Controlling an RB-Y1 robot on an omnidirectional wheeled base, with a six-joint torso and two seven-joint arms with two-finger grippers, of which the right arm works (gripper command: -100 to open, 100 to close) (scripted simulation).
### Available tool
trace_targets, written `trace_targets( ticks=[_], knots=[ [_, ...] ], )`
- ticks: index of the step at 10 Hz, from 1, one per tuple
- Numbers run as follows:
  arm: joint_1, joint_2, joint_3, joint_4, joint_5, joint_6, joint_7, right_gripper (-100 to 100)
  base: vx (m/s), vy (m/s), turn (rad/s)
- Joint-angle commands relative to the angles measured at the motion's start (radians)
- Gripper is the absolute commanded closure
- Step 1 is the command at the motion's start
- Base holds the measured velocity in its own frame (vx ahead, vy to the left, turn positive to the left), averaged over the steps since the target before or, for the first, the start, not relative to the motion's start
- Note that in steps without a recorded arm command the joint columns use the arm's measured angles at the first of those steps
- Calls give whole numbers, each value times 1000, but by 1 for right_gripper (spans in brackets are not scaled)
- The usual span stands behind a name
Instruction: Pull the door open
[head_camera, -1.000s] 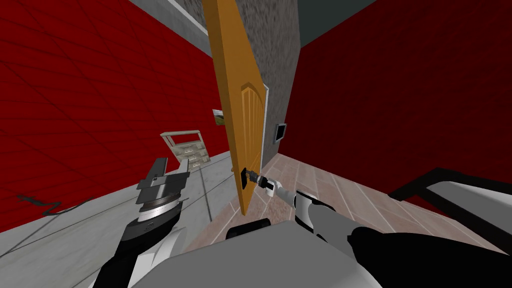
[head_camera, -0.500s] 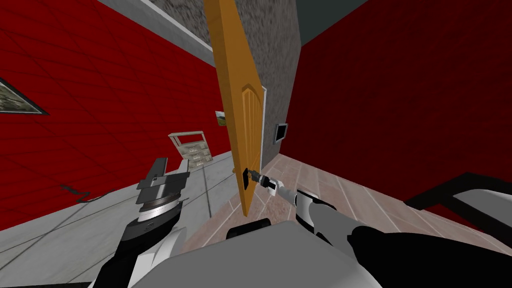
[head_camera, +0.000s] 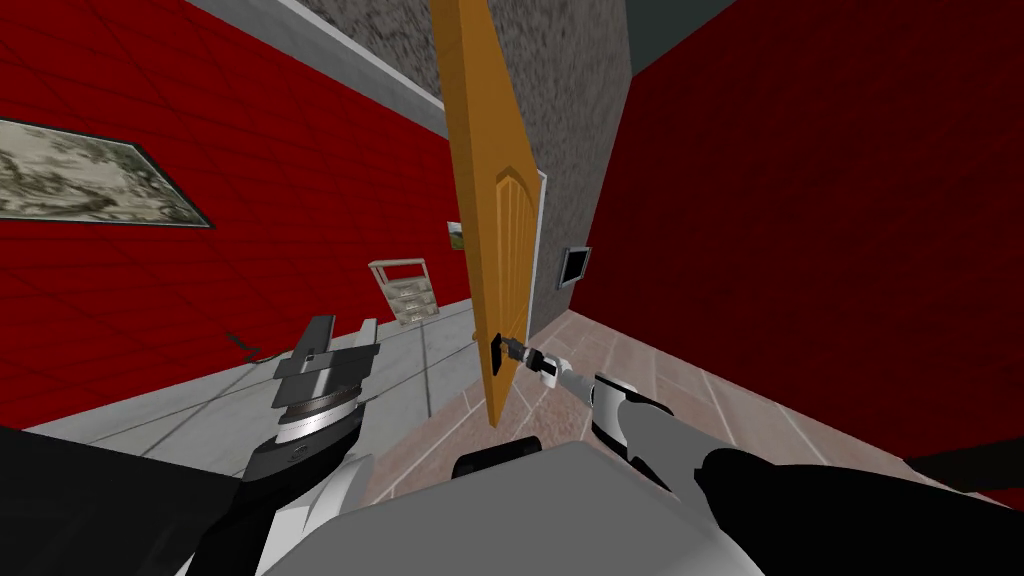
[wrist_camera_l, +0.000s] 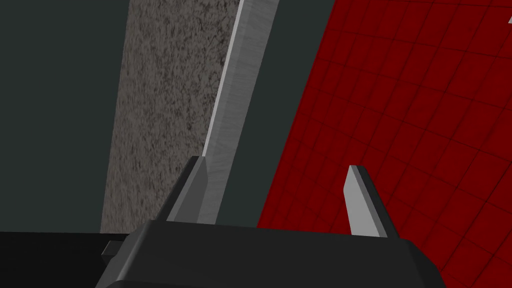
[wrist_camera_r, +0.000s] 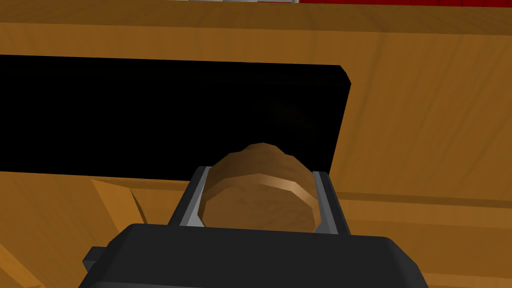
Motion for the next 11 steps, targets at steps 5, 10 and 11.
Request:
trace_targets(
  ticks=[5, 10, 11],
  knots=[
    [-24, -45, -9, 71, -17, -72, -32, 100, -59, -2, 247],
    [-27, -82, 62, 48, -5, -145, -56, 100, -55, -143, -2],
    [-28, -90, 81, 41, -2, -165, -63, 100, -38, -203, -33]
  ],
)
